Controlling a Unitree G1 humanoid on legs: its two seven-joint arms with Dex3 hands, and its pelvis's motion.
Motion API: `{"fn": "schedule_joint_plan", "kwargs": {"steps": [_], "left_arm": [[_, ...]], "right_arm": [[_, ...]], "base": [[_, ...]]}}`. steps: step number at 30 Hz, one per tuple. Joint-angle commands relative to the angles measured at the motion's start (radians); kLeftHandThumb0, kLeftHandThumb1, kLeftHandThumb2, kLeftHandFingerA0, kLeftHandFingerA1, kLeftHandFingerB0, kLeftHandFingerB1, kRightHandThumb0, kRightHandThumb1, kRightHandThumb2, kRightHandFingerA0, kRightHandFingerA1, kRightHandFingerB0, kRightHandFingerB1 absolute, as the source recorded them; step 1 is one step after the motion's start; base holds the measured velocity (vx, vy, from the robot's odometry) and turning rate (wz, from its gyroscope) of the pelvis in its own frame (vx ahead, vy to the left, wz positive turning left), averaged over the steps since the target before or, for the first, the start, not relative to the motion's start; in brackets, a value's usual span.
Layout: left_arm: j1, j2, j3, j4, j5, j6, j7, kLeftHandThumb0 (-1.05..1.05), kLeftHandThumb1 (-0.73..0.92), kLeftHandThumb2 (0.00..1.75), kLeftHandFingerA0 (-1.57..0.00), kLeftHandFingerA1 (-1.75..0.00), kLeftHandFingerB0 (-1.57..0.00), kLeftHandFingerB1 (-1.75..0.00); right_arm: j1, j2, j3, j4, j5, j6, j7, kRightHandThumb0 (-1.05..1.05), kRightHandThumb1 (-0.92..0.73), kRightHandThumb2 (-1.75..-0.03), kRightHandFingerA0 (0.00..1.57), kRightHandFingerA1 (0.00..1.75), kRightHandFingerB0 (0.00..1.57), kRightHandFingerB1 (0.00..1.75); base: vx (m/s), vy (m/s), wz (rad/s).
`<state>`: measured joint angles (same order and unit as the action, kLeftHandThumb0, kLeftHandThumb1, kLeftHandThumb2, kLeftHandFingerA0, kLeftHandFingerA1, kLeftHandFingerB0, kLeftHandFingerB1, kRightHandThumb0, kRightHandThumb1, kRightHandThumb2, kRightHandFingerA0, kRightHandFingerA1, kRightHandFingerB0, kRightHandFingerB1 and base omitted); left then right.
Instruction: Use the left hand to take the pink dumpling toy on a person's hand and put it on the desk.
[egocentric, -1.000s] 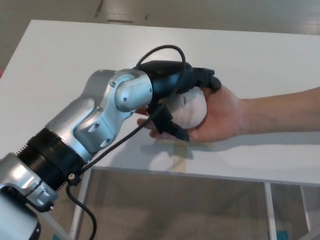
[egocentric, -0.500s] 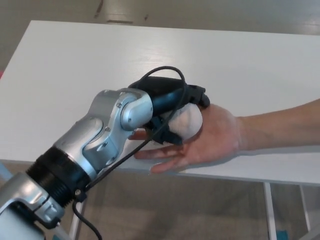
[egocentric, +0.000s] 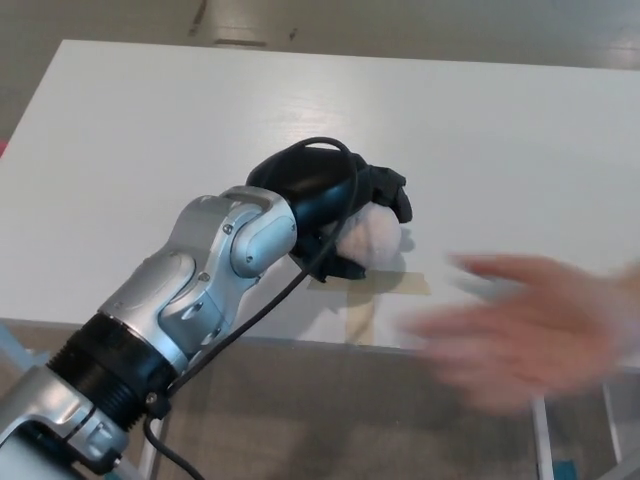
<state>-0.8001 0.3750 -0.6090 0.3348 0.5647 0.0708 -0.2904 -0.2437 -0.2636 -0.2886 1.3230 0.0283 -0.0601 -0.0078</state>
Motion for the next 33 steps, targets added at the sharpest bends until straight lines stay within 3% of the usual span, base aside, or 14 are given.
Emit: {"fn": "schedule_joint_plan", "kwargs": {"steps": [1,7,8,11,22,25,26,27,28,29,31,33], "left_arm": [[-0.004,-0.014,0.024,0.019,0.026,-0.054,0.020,-0.37,0.68,0.71,-0.75,-1.45,-0.77,-0.57],[0.019,-0.019,0.038,0.017,0.034,-0.068,0.022,-0.39,0.68,0.73,-0.76,-1.43,-0.82,-0.65],[0.023,-0.019,0.041,0.016,0.035,-0.072,0.024,-0.24,0.76,0.62,-0.65,-1.59,-0.83,-0.63],[0.022,-0.021,0.047,0.021,0.038,-0.081,0.024,-0.38,0.68,0.72,-0.75,-1.44,-0.80,-0.63],[0.026,-0.034,0.062,-0.011,0.049,-0.081,0.013,-0.35,0.68,0.65,-0.71,-1.50,-0.73,-0.52],[0.017,-0.020,0.097,-0.060,0.029,-0.100,0.008,-0.36,0.69,0.69,-0.75,-1.48,-0.79,-0.58],[0.016,-0.013,0.113,-0.080,0.022,-0.108,0.007,-0.23,0.75,0.62,-0.67,-1.58,-0.85,-0.62],[0.017,-0.010,0.124,-0.091,0.019,-0.116,0.008,-0.23,0.75,0.62,-0.67,-1.58,-0.85,-0.62],[0.015,-0.003,0.143,-0.106,0.007,-0.130,0.016,-0.23,0.75,0.63,-0.68,-1.59,-0.83,-0.75],[0.014,0.005,0.178,-0.133,-0.013,-0.148,0.024,-0.38,0.68,0.68,-0.76,-1.49,-0.80,-0.59],[-0.001,0.022,0.228,-0.158,-0.037,-0.156,0.021,-0.39,0.67,0.67,-0.75,-1.50,-0.76,-0.54],[-0.022,0.042,0.266,-0.156,-0.043,-0.169,0.016,-0.41,0.66,0.72,-0.78,-1.44,-0.80,-0.63]], "right_arm": [[-0.010,-0.013,0.001,0.000,0.004,0.016,0.005,-0.20,-0.66,-0.59,0.60,0.44,0.51,0.42],[0.002,-0.011,0.009,0.001,-0.002,0.009,0.004,-0.20,-0.66,-0.59,0.61,0.45,0.52,0.42],[0.005,-0.011,0.011,0.001,-0.002,0.009,0.004,-0.20,-0.66,-0.59,0.61,0.45,0.52,0.42],[0.002,-0.011,0.013,0.001,-0.002,0.009,0.005,-0.20,-0.66,-0.60,0.60,0.45,0.54,0.43],[0.018,-0.013,0.016,-0.002,0.002,0.002,0.014,-0.21,-0.67,-0.60,0.60,0.45,0.55,0.44],[0.027,-0.009,0.020,-0.001,0.000,0.000,0.017,-0.21,-0.67,-0.60,0.60,0.45,0.56,0.44],[0.030,-0.008,0.020,0.001,0.000,0.001,0.016,-0.21,-0.67,-0.60,0.60,0.45,0.57,0.44],[0.032,-0.007,0.020,0.002,0.000,0.003,0.015,-0.21,-0.67,-0.60,0.60,0.45,0.57,0.44],[0.036,-0.008,0.019,0.002,0.000,0.001,0.017,-0.21,-0.67,-0.60,0.61,0.45,0.58,0.45],[0.044,-0.010,0.020,0.003,-0.001,-0.003,0.020,-0.21,-0.67,-0.60,0.61,0.45,0.58,0.45],[0.049,-0.011,0.021,0.004,-0.003,-0.007,0.027,-0.21,-0.67,-0.60,0.60,0.45,0.57,0.45],[0.044,-0.012,0.024,0.005,-0.004,0.000,0.028,-0.21,-0.67,-0.60,0.60,0.45,0.56,0.44]], "base": [[0.00,0.000,0.00],[0.00,0.000,0.00],[0.00,0.000,0.00],[0.00,0.000,0.00],[0.00,0.000,0.00],[0.00,0.000,0.00],[0.00,0.000,0.00],[0.00,0.000,0.00],[0.00,0.000,0.00],[0.00,0.000,0.00],[0.00,0.000,0.00],[0.00,0.000,0.00]]}}
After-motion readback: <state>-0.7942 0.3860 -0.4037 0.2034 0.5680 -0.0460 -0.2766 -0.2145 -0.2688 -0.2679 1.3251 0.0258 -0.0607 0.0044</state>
